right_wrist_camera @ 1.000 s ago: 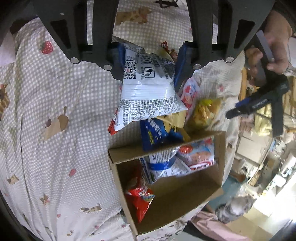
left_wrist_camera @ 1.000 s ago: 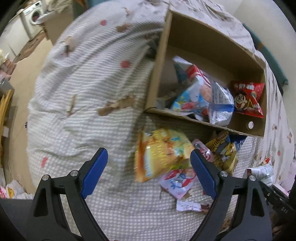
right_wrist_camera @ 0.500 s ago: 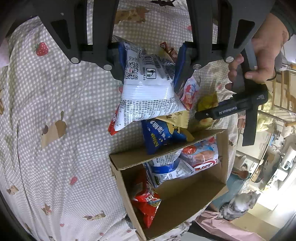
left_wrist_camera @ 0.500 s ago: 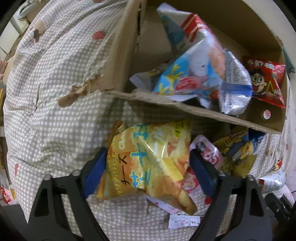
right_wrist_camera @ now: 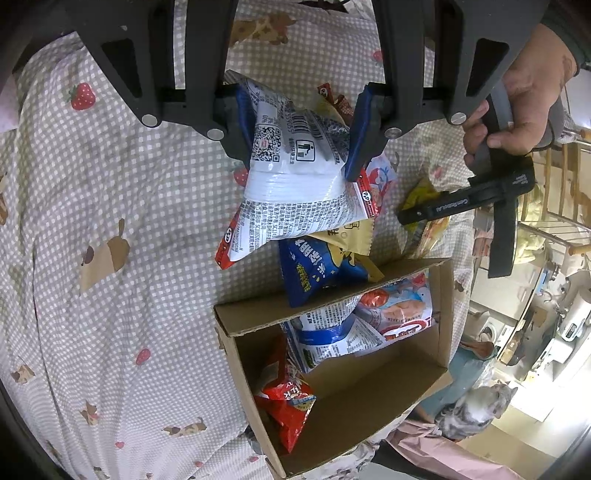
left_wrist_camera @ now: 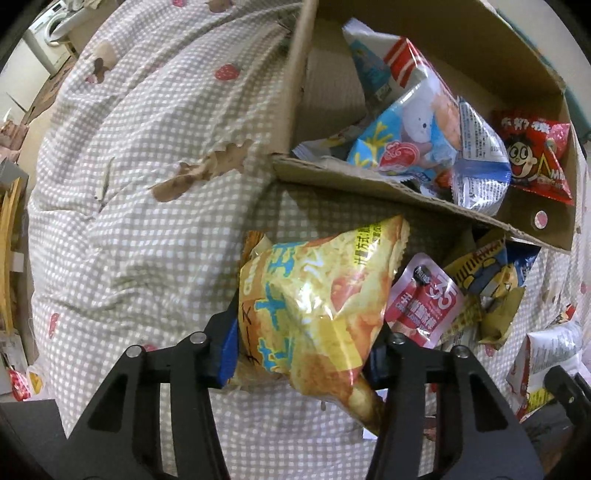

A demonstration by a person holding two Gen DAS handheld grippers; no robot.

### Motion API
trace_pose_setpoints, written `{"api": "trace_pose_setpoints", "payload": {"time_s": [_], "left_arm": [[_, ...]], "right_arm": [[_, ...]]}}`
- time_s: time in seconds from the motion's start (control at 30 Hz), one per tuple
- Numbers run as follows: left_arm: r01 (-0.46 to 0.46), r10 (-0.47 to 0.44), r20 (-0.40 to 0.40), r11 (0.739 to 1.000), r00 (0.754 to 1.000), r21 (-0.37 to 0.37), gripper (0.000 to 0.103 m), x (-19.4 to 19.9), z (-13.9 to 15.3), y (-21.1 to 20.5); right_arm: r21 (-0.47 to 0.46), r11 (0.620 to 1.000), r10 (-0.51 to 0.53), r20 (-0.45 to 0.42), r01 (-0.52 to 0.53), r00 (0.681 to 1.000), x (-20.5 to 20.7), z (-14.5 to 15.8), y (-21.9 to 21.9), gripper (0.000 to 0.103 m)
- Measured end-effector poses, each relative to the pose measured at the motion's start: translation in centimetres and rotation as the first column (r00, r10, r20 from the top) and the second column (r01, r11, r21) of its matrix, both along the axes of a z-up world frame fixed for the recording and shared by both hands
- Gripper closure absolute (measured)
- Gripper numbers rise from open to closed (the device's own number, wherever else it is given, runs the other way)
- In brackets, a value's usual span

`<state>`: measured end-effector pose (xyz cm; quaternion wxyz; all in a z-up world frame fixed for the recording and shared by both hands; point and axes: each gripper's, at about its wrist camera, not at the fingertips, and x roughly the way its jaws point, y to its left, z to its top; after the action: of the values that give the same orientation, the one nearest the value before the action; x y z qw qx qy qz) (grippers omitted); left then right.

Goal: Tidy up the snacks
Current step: 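Carry both bags over the box and open both tools to drop them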

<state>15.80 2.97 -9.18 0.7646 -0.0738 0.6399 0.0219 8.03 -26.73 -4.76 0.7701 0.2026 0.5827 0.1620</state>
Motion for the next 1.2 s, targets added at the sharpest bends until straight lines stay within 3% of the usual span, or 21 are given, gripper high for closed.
{"api": "trace_pose_setpoints", "payload": {"time_s": [0.33,0.53,0.77,0.97,1.2], "left_arm": [[-0.014,0.010,0.067,0.998,0.998,0.061,0.055,-2.5,2.8,1.6],[-0.023,0.017,0.100,0.998,0.995,0.059,0.055,-4.8,4.6,2.1],[-0.001,-0.013,0.161,0.996,0.987,0.087,0.056,-6.6,6.5,0.8],[0.023,-0.044,0.249,0.996,0.968,0.090,0.056,-6.6,9.5,0.3],[0.065,-0.099,0.357,0.992,0.929,0.106,0.056,-5.5,13.5,-0.8]], "right_arm": [[0.029,1.000,-0.003,0.040,0.002,0.999,-0.5,1.2,-0.2,0.058],[0.063,0.998,-0.008,0.084,0.002,0.996,-0.7,2.4,-0.3,0.058],[0.090,0.996,-0.011,0.104,0.002,0.995,-0.6,3.0,-0.1,0.058],[0.139,0.990,-0.036,0.158,0.014,0.987,-0.5,4.4,-0.3,0.058],[0.191,0.980,-0.102,0.258,0.053,0.961,0.0,6.7,-1.2,0.058]]}}
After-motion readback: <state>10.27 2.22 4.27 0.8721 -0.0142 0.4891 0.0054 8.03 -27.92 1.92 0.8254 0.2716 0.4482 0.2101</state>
